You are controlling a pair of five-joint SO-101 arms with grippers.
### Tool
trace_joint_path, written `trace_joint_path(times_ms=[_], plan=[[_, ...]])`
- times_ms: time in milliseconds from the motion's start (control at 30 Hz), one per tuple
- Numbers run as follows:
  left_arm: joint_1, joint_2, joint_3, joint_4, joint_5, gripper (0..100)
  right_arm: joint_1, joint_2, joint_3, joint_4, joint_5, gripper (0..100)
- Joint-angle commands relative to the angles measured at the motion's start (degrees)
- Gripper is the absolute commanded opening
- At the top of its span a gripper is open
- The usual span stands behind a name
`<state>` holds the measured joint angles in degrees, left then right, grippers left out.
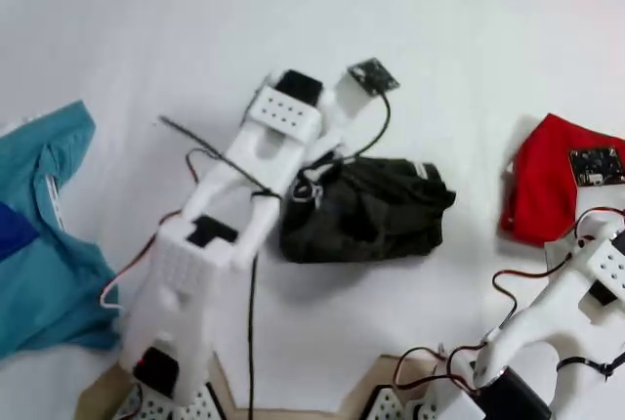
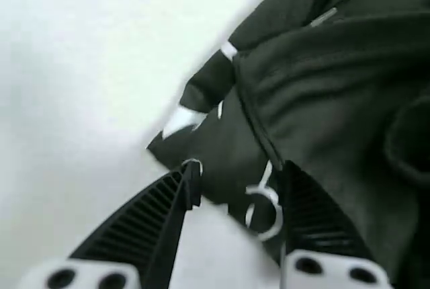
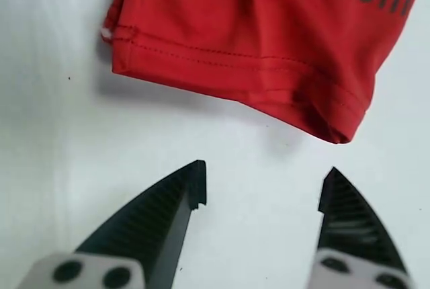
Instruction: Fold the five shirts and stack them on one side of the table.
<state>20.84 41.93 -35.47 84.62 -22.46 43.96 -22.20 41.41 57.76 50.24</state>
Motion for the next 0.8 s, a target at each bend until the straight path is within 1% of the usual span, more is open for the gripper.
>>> trace_joint_path(times_ms=[0, 133, 433, 600, 767], plan=[[0.8, 2.3, -3.2, -1.6, 0.9, 21, 0.0, -2.4, -0.6, -0.6, 0.5, 28.3], [3.1, 4.7, -7.1, 1.1, 0.9, 21, 0.3, -2.4, -0.6, -0.6, 0.5, 28.3], [8.9, 5.1, -16.8, 12.4, 0.6, 21, 0.2, -2.4, -0.6, -0.6, 0.5, 28.3], [9.5, 5.2, -13.0, 11.9, 0.4, 21, 0.3, -2.4, -0.6, -0.6, 0.5, 28.3], [7.6, 5.2, -10.7, 10.3, 0.4, 21, 0.3, -2.4, -0.6, -0.6, 0.5, 28.3]])
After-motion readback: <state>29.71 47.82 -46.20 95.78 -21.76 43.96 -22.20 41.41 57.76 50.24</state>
